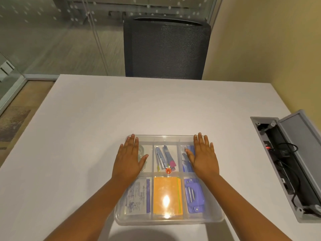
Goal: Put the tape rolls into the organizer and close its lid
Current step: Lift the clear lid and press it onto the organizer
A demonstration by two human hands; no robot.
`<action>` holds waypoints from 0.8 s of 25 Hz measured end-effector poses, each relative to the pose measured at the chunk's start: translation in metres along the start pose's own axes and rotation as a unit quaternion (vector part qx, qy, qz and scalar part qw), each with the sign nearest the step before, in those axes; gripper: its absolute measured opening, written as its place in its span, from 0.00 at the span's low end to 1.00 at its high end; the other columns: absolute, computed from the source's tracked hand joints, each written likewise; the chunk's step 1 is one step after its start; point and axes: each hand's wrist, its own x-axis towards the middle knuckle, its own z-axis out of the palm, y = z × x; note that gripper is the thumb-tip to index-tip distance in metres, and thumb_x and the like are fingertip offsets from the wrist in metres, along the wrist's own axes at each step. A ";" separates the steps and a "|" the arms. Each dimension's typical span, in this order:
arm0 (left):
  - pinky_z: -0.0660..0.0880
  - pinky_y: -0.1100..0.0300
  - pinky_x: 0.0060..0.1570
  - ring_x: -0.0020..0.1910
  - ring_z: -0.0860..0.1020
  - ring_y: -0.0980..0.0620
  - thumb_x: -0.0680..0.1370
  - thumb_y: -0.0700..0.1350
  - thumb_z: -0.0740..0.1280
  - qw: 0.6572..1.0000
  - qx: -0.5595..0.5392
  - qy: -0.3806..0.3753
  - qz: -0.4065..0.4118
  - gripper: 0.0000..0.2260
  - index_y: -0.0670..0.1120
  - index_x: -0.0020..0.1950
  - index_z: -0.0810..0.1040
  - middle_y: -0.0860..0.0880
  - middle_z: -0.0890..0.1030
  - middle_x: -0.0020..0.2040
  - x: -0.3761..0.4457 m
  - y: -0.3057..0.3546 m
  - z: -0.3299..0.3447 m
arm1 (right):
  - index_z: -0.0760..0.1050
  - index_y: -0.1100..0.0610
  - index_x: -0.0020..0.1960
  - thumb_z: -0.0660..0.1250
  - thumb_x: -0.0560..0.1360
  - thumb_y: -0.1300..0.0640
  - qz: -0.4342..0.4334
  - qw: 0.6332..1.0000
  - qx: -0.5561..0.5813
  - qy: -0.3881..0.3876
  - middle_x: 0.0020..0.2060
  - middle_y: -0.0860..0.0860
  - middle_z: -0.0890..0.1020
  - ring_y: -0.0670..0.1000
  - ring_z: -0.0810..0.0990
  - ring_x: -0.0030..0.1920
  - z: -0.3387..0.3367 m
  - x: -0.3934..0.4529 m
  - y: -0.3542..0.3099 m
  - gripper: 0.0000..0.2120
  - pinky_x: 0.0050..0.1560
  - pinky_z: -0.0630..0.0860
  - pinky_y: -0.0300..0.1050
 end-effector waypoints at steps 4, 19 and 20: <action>0.41 0.56 0.71 0.72 0.38 0.54 0.75 0.63 0.45 1.000 0.008 -0.001 -0.004 0.33 0.46 0.74 0.43 0.48 0.45 0.77 -0.001 0.001 0.000 | 0.44 0.54 0.76 0.44 0.78 0.39 0.005 1.000 0.009 0.006 0.78 0.51 0.48 0.51 0.45 0.77 0.002 0.000 0.002 0.32 0.73 0.39 0.45; 0.38 0.49 0.73 0.74 0.40 0.54 0.72 0.67 0.35 0.997 -0.075 -0.007 0.003 0.32 0.52 0.71 0.36 0.53 0.43 0.75 -0.066 0.010 -0.011 | 0.30 0.48 0.71 0.26 0.66 0.27 -0.060 0.994 0.074 -0.051 0.71 0.44 0.32 0.47 0.32 0.73 -0.013 -0.074 -0.001 0.40 0.74 0.35 0.45; 0.38 0.49 0.73 0.74 0.40 0.54 0.73 0.67 0.37 0.997 -0.076 -0.011 0.005 0.32 0.52 0.71 0.36 0.53 0.43 0.75 -0.082 0.009 -0.008 | 0.30 0.48 0.71 0.26 0.65 0.27 -0.061 0.993 0.071 -0.065 0.71 0.44 0.31 0.47 0.31 0.73 -0.009 -0.090 0.000 0.41 0.74 0.34 0.45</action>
